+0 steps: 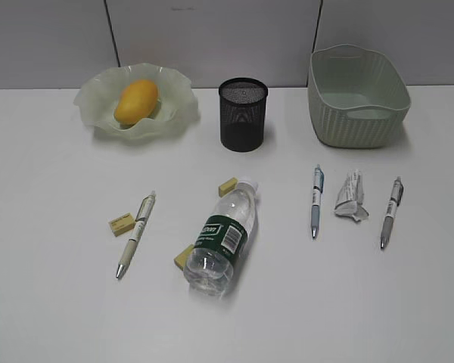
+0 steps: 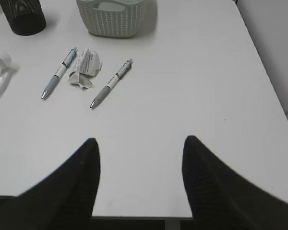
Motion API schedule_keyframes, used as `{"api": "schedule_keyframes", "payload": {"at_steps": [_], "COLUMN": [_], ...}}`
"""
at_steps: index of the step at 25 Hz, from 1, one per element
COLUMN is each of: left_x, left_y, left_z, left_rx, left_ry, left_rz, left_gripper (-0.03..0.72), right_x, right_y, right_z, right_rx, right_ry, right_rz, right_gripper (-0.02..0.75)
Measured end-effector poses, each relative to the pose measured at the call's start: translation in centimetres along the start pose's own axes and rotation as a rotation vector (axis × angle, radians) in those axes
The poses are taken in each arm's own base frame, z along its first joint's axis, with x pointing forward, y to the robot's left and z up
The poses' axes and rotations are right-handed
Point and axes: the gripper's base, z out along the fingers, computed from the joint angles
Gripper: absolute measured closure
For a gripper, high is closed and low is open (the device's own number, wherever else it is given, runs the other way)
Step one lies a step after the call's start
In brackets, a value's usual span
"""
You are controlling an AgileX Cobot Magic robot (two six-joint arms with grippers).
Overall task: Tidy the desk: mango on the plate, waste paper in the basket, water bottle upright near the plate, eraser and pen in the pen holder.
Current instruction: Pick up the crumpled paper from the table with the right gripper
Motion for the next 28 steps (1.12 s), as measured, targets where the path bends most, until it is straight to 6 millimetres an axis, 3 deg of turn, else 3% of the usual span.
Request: {"api": "schedule_keyframes", "payload": {"at_steps": [28], "left_x": [0.00], "left_y": [0.06], "left_z": [0.00], "left_rx": [-0.006], "left_ry": [0.000], "left_rz": [0.003], "left_gripper": [0.239], "right_x": [0.00], "right_y": [0.01], "right_z": [0.00], "right_rx": [-0.001], "right_ry": [0.000], "right_rz": [0.000], "right_gripper": [0.296]}}
